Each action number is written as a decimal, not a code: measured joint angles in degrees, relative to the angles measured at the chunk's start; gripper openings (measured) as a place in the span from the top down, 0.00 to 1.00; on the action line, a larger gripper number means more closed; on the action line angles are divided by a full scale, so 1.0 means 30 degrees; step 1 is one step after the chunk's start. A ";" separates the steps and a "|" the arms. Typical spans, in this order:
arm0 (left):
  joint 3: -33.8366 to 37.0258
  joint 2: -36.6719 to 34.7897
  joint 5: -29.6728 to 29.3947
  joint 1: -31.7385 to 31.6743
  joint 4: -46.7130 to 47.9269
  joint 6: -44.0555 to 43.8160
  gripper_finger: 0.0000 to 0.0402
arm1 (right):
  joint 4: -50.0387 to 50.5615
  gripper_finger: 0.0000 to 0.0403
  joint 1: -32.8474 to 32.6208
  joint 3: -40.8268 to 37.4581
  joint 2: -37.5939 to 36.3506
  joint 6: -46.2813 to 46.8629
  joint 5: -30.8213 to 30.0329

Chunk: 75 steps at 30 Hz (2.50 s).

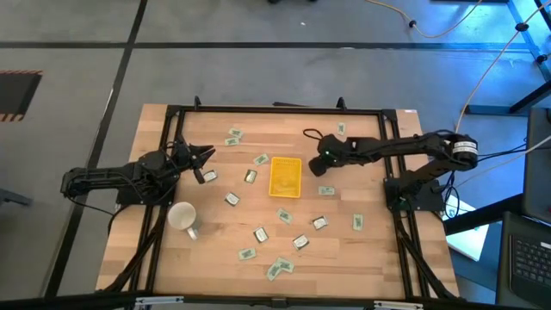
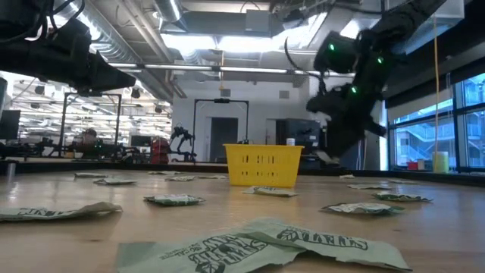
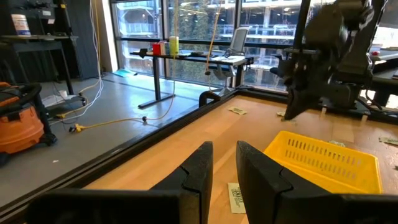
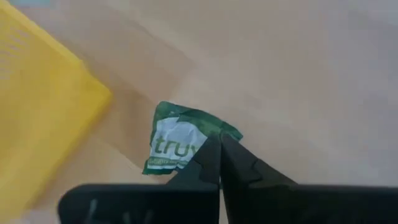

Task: Pick and place Stevia / Truvia into bins
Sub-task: Put the green stevia packet into the yellow bin, then put the white stevia packet into the yellow bin

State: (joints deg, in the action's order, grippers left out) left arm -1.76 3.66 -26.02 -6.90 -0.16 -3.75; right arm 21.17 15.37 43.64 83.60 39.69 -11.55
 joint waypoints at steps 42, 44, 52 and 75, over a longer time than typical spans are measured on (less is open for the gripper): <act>0.0000 0.1333 0.0043 0.0000 0.0015 -0.0051 0.84 | -0.3124 0.96 -0.3510 0.6373 0.7025 -0.7343 0.1386; 0.0000 0.1333 -0.0007 -0.0004 0.0015 -0.0051 0.83 | -0.3139 0.94 -0.3510 0.6381 0.6962 -0.7347 0.1383; 0.0000 0.1508 0.0736 -0.0007 -0.0583 -0.0314 0.80 | -0.3073 0.81 -0.3510 0.6373 0.6544 -0.6818 0.1376; -0.8163 2.0472 0.3765 -0.1326 -0.2473 0.2662 0.69 | 0.1316 0.79 -0.2173 0.6235 -0.2154 -0.8698 -0.0437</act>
State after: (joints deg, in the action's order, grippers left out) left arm -26.25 65.08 -14.73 -10.88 -7.58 4.24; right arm 25.11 8.85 62.35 77.13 13.60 -12.86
